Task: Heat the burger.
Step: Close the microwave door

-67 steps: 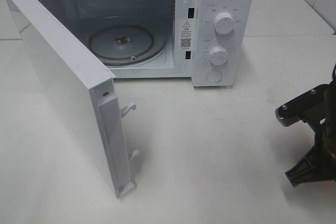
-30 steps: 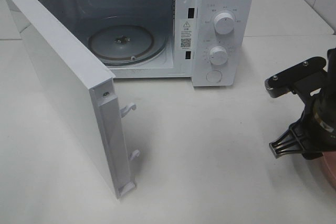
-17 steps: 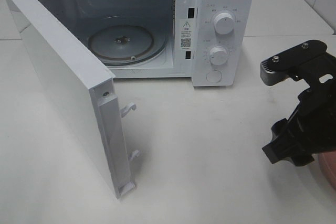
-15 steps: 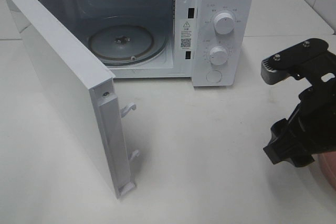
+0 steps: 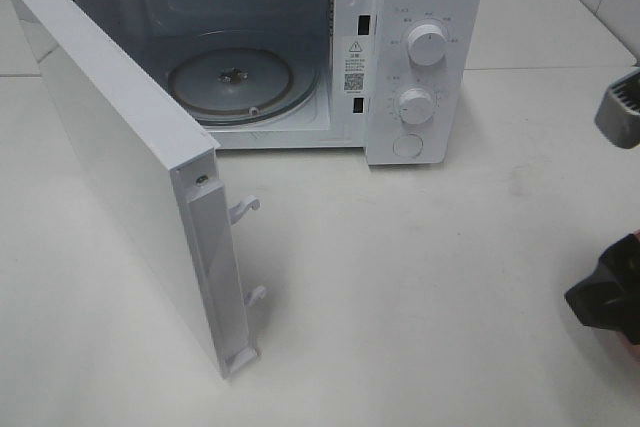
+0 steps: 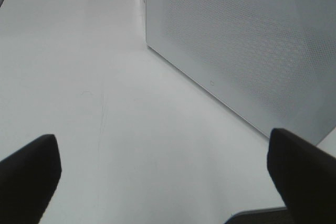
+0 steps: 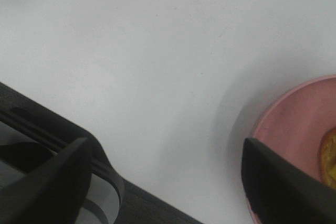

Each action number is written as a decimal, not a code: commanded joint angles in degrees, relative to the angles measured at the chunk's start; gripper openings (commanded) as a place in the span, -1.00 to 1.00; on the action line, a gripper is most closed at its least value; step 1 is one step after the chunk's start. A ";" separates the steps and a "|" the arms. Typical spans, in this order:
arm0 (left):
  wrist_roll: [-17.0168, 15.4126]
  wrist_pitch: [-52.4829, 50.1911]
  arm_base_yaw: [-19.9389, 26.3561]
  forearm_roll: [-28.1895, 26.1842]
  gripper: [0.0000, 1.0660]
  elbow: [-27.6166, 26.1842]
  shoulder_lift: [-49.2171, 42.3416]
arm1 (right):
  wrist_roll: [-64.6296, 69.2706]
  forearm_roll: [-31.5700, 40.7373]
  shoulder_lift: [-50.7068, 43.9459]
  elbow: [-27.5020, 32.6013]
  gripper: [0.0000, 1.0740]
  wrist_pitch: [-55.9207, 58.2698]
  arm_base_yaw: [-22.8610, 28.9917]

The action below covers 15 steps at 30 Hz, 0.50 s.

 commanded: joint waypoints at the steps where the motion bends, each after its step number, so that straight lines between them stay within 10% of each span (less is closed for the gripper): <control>1: -0.23 -0.69 0.17 -0.17 0.88 0.23 -0.34 | -1.15 0.23 -2.92 -0.17 0.42 2.41 0.00; 15: -0.23 -0.69 0.17 -0.17 0.88 0.23 -0.34 | -2.23 1.95 -24.75 -0.11 0.42 8.71 -5.10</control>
